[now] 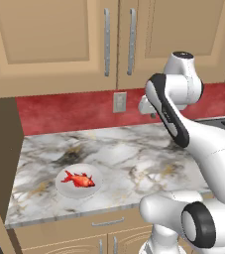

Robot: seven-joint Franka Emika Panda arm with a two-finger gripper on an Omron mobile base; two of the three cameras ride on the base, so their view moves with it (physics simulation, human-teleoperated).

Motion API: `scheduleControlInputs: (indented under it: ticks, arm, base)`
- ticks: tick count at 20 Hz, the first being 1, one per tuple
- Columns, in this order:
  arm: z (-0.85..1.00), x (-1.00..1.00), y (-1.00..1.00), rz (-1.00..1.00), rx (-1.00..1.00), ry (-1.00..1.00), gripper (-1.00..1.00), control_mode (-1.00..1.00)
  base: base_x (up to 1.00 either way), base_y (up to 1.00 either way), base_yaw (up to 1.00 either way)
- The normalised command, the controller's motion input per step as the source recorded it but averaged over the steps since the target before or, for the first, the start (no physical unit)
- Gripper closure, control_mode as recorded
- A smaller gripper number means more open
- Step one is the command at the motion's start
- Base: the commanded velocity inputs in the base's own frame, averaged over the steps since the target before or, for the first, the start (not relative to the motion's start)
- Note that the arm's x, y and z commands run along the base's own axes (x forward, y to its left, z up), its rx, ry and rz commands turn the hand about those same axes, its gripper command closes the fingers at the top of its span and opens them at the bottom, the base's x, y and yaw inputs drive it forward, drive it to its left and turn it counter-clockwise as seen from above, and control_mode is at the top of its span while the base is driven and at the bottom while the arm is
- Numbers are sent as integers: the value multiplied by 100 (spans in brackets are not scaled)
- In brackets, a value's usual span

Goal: Place the fish on the top rack of the oven, and slide the tray back inside. Close the oven door.

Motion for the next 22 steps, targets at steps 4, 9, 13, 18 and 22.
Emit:
scheduleControlInputs:
  ticks: [4, 9, 13, 18, 22]
  arm:
    - [-11, 0, 33, 0, 0, -3, -100, -100]
    - [-46, 0, 80, 0, 0, -4, -100, -100]
    - [-64, 0, 86, 0, 3, -11, -100, -100]
    - [-76, 3, 54, 8, 8, -1, -100, -100]
    - [-47, 1, 36, 11, 0, 3, -100, -100]
  base:
    - [0, 0, 0]
    - [0, 0, 0]
    - [0, 0, 0]
    - [0, 0, 0]
    - [0, 0, 0]
